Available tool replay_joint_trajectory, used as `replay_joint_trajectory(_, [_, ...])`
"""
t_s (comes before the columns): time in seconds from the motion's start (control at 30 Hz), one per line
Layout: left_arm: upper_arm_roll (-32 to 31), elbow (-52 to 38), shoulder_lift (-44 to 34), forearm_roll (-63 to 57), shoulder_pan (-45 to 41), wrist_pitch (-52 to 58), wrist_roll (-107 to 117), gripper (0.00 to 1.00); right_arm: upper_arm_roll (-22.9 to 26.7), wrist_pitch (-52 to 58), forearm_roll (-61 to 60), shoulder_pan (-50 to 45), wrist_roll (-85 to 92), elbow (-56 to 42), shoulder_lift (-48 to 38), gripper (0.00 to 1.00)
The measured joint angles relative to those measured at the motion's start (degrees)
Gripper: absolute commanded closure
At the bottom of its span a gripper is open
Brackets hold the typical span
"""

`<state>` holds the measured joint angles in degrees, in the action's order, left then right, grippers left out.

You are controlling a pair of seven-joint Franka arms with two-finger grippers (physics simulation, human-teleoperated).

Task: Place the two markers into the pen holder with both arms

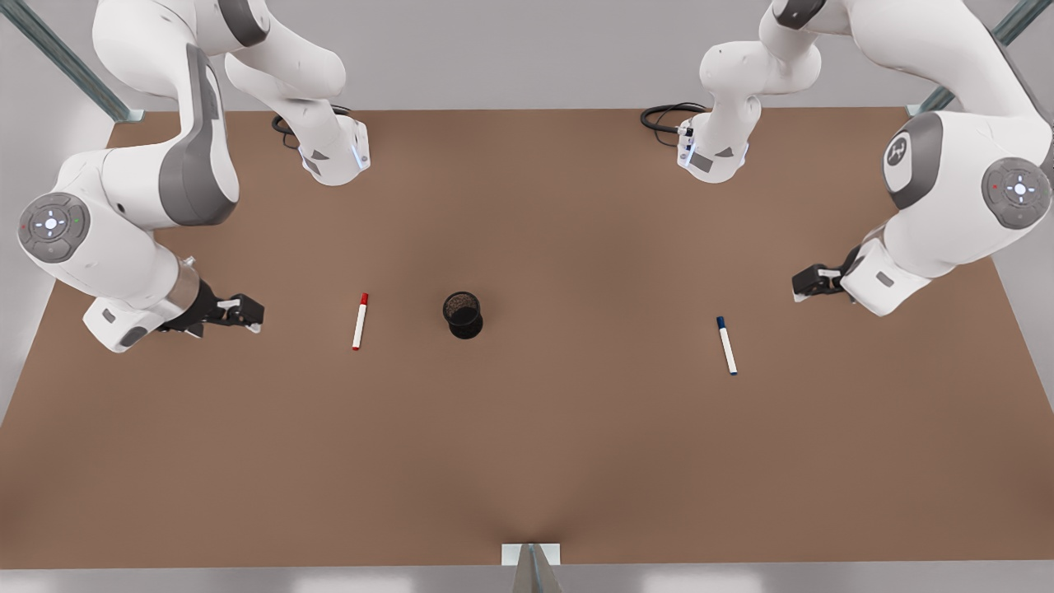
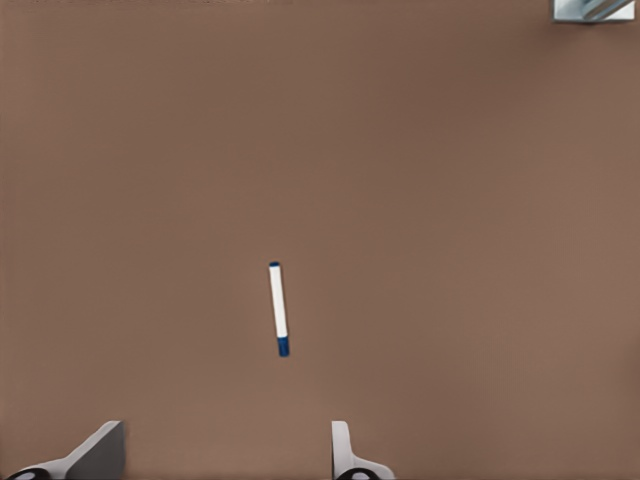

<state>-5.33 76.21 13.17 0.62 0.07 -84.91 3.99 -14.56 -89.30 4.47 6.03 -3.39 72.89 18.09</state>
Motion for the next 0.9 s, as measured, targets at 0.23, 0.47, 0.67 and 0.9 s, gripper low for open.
replay_joint_trajectory(0.23, [0.05, 16.65, 10.91, 1.34, 0.61, -16.61, 2.27, 0.00, 0.06, -3.67, 0.09, 1.36, -0.77, 6.63, 3.39, 0.00])
replay_joint_trajectory(0.47, [0.24, 39.02, 11.03, 2.62, 1.81, -45.93, 5.66, 0.00, 0.16, -21.68, 0.87, 5.85, -1.28, 24.17, 10.65, 0.00])
replay_joint_trajectory(0.67, [0.73, 43.67, 12.82, 2.53, 1.79, -58.86, 6.35, 0.00, -2.63, -31.13, 1.34, 6.19, -2.56, 35.10, 7.60, 0.00])
replay_joint_trajectory(0.9, [0.76, 43.78, 16.02, 2.44, 1.68, -65.70, 5.83, 0.28, -8.63, -38.35, 2.44, 5.53, -7.21, 45.39, 6.56, 0.00])
